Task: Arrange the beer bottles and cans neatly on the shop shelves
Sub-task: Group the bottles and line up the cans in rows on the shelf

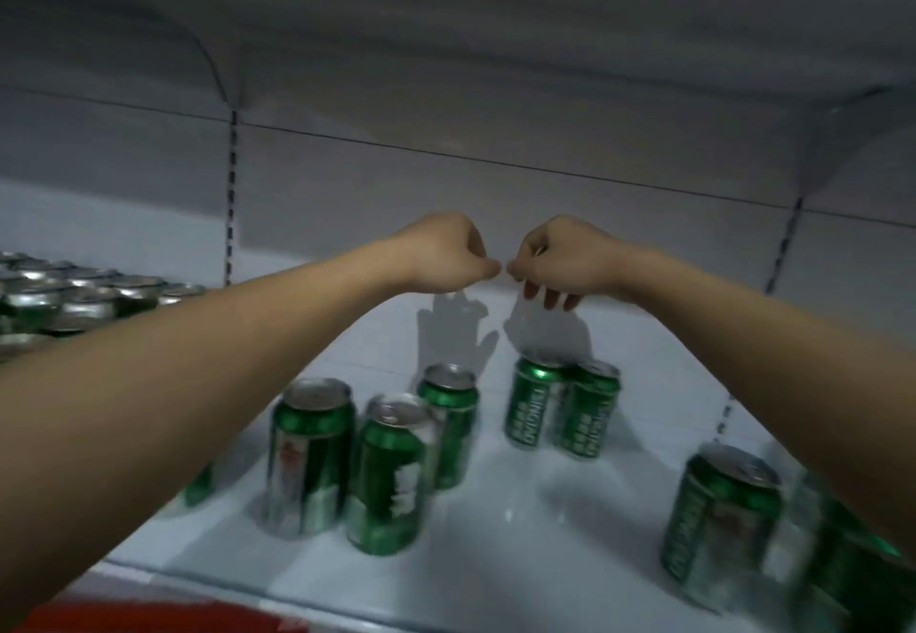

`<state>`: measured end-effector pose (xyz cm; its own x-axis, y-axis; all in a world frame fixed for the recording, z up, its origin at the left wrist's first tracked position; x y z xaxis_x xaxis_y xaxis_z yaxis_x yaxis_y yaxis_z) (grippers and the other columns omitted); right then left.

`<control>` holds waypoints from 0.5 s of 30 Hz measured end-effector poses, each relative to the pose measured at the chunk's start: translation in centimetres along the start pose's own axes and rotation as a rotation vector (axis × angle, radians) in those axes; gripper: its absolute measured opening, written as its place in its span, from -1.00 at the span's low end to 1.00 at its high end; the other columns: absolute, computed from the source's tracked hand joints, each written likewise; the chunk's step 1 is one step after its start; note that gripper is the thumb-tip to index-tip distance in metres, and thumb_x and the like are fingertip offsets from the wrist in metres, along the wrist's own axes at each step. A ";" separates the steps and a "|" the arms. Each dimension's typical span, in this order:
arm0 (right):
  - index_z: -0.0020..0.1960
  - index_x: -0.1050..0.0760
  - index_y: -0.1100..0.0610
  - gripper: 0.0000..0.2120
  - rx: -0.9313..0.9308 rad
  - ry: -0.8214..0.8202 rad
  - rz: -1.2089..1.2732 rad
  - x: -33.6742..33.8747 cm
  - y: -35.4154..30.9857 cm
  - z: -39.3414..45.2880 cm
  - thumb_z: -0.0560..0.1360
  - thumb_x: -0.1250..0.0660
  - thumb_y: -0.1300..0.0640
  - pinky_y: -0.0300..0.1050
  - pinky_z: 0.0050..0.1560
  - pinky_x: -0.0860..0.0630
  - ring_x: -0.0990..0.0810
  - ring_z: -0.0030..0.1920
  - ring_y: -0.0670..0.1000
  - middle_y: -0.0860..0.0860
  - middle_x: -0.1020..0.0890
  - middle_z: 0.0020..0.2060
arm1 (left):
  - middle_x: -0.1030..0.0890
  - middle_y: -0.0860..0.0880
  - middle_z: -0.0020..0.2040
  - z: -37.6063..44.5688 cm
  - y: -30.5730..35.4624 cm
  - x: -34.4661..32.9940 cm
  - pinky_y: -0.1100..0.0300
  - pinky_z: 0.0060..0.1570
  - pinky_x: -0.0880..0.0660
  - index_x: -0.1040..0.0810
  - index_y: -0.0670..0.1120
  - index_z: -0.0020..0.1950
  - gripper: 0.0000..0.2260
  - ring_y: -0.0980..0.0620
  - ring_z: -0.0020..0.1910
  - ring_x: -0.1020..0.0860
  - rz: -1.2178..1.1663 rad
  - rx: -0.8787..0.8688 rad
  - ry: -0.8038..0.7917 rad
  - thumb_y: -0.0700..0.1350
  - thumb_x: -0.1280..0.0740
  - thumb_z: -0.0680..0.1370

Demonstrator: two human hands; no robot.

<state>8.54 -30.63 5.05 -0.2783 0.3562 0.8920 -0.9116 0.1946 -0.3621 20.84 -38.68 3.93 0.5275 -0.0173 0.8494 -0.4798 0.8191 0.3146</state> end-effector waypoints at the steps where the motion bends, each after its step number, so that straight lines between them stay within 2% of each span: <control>1: 0.00 -0.58 0.19 -0.76 -0.005 0.005 -0.001 1.1 1.5 -1.3 0.62 -0.27 0.03 -0.15 -0.33 -0.55 -0.63 -0.28 0.03 0.04 -0.69 -0.20 | -0.64 -0.06 0.05 -0.1 2.1 -0.8 0.16 -0.12 -0.43 -0.63 -0.14 0.14 -0.65 -0.04 -0.06 -0.57 -0.016 -0.013 0.009 0.11 -0.27 0.60; 6: -0.02 -0.57 0.18 -0.77 -0.055 0.085 0.013 6.5 9.3 -7.7 0.62 -0.27 0.04 -0.15 -0.33 -0.56 -0.64 -0.26 0.02 0.04 -0.69 -0.19 | -0.62 -0.02 0.07 -1.2 10.4 -6.6 0.17 -0.02 -0.46 -0.62 -0.08 0.18 -0.70 -0.01 -0.01 -0.56 -0.130 -0.032 -0.031 0.07 -0.31 0.57; 9: -0.01 -0.56 0.19 -0.79 -0.095 0.140 0.078 8.9 13.9 -11.5 0.63 -0.26 0.06 -0.12 -0.30 -0.58 -0.63 -0.22 0.04 0.06 -0.68 -0.16 | -0.66 -0.04 0.07 -2.2 11.7 -10.5 0.15 0.07 -0.51 -0.66 -0.09 0.10 -0.79 -0.02 0.05 -0.59 -0.228 -0.012 -0.043 -0.02 -0.34 0.57; 12: 0.01 -0.56 0.20 -0.80 -0.147 0.255 0.205 9.3 18.7 -15.4 0.62 -0.25 0.09 -0.03 -0.22 -0.62 -0.64 -0.20 0.06 0.06 -0.68 -0.15 | -0.66 -0.06 0.05 -3.1 11.1 -14.9 0.10 0.15 -0.51 -0.67 -0.15 0.03 -0.85 -0.03 0.09 -0.59 -0.441 0.060 -0.018 -0.12 -0.33 0.59; 13: 0.01 -0.57 0.20 -0.81 -0.167 0.311 0.250 8.9 20.3 -16.6 0.62 -0.24 0.10 0.01 -0.19 -0.63 -0.64 -0.20 0.07 0.07 -0.68 -0.15 | -0.66 -0.04 0.01 -3.4 11.0 -16.3 0.11 0.14 -0.51 -0.66 -0.16 0.01 -0.86 -0.03 0.07 -0.59 -0.514 0.086 -0.008 -0.15 -0.33 0.59; 15: 0.02 -0.56 0.20 -0.83 -0.200 0.403 0.317 7.0 23.4 -18.9 0.63 -0.24 0.12 0.06 -0.15 -0.63 -0.66 -0.20 0.09 0.07 -0.68 -0.15 | -0.65 -0.02 -0.08 -4.1 11.0 -19.1 0.22 -0.04 -0.50 -0.65 -0.14 0.00 -0.89 -0.03 -0.01 -0.60 -0.594 0.134 0.013 -0.18 -0.33 0.59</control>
<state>-9.03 -6.33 -2.29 -0.3566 0.7396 0.5708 -0.7154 0.1767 -0.6760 8.29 -26.98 -10.57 0.7403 -0.4417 0.5068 -0.1838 0.5922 0.7845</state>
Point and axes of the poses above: each hand's wrist, its own z-axis towards the middle knuckle, its own x-axis out of the back of the hand, y = z × x, the point moved 4 cm from there along z, towards the middle knuckle
